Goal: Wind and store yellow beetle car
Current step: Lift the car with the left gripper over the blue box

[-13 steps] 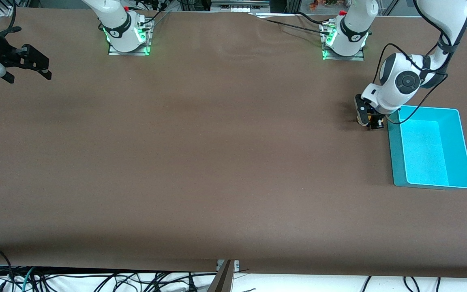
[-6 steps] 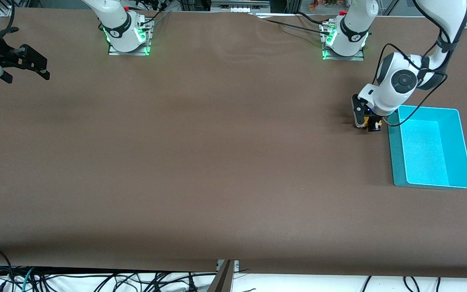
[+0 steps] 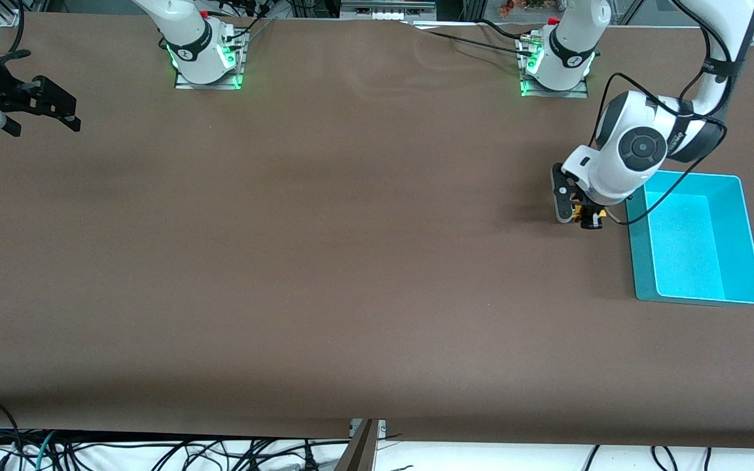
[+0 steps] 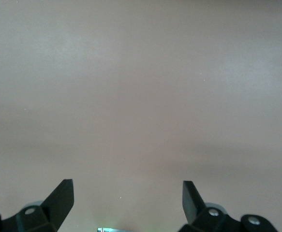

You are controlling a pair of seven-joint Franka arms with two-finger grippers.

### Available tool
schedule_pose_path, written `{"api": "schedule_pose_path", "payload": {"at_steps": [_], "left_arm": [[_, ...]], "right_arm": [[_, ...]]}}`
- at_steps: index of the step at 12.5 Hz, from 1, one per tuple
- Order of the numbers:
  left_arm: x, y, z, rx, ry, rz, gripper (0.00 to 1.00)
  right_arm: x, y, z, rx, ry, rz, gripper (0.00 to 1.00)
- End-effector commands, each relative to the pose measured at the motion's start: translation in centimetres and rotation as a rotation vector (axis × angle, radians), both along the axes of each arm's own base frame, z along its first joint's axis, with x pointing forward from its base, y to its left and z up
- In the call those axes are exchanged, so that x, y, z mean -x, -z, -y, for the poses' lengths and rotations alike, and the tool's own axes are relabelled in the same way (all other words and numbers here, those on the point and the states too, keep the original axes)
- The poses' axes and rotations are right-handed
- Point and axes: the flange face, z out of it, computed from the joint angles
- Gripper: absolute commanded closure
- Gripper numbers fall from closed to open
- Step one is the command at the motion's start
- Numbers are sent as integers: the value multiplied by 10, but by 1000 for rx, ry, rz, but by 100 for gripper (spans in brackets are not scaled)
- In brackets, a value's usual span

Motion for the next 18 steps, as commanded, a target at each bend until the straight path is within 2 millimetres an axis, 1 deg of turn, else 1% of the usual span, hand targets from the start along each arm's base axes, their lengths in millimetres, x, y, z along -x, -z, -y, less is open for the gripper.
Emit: {"api": "schedule_pose_path", "payload": {"at_steps": [1,2,3,4,5,6,7,8,9,10,11,12,13,14,17,18], "left_arm": [[-52,-37,-8,1,-9,-67,77],[-66,-52,-19,2,16,-85,77],[-77,-60,-39,4,45,-111,77],[-84,-64,-69,15,65,-128,77],[-85,-61,-99,33,87,-141,77],[-84,-52,-130,51,95,-157,77],[-82,-39,-162,74,97,-170,77],[-80,-26,-190,96,111,-167,77],[-78,-9,-217,120,128,-161,77],[-76,13,-236,133,141,-155,77],[-77,32,-248,124,149,-143,77],[-77,49,-250,130,154,-140,77],[-77,61,-250,137,155,-137,77],[-77,65,-249,139,159,-132,77],[-75,65,-260,136,144,-130,76],[-74,67,-261,137,142,-131,75]], "right_arm": [[1,-4,27,-31,57,-20,1],[5,-6,25,-53,59,-34,1],[8,-7,21,-57,69,-45,1],[8,-8,16,-55,83,-47,1],[9,-9,12,-55,108,-45,1],[10,-10,0,-51,118,-45,1],[10,-11,-3,-48,121,-43,1],[10,-11,-4,-48,121,-43,1],[10,-11,-6,-48,118,-43,1],[10,-10,-6,-48,118,-45,1],[9,-9,-6,-47,118,-46,1],[9,-9,-6,-47,118,-46,1],[9,-9,-6,-47,117,-46,1],[8,-7,-5,-42,117,-49,1],[7,-6,-6,-41,116,-49,1],[6,-6,-6,-41,116,-47,1]]}}
